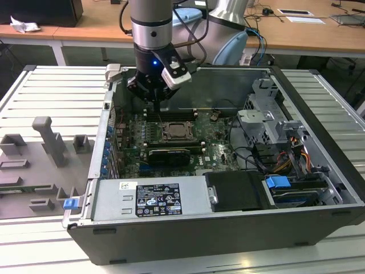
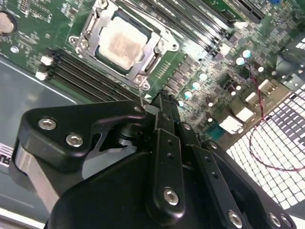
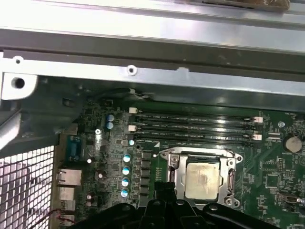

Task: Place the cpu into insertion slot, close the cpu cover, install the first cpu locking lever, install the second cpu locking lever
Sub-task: 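Install the first cpu locking lever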

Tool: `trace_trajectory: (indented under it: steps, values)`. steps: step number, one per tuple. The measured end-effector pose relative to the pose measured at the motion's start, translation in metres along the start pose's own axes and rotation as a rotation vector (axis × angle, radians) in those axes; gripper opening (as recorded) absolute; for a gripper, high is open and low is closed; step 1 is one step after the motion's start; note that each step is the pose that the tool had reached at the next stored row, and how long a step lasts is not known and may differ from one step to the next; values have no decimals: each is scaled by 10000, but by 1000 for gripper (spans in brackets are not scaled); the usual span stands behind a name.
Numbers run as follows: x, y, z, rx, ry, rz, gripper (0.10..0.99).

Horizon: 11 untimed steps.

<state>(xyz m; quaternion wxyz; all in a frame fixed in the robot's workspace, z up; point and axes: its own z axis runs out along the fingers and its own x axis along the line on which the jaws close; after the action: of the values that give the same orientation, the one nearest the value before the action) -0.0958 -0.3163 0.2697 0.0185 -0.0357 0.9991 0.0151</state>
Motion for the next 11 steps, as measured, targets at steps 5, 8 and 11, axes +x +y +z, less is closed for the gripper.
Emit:
trace_trajectory:
  steps: [5, 8, 11]
  values:
    - [129, 10, -3, -4, -1, 1, 106]
    - [135, 37, 6, -9, -2, 0, 106]
    - [133, 97, 64, -8, -1, 2, 106]
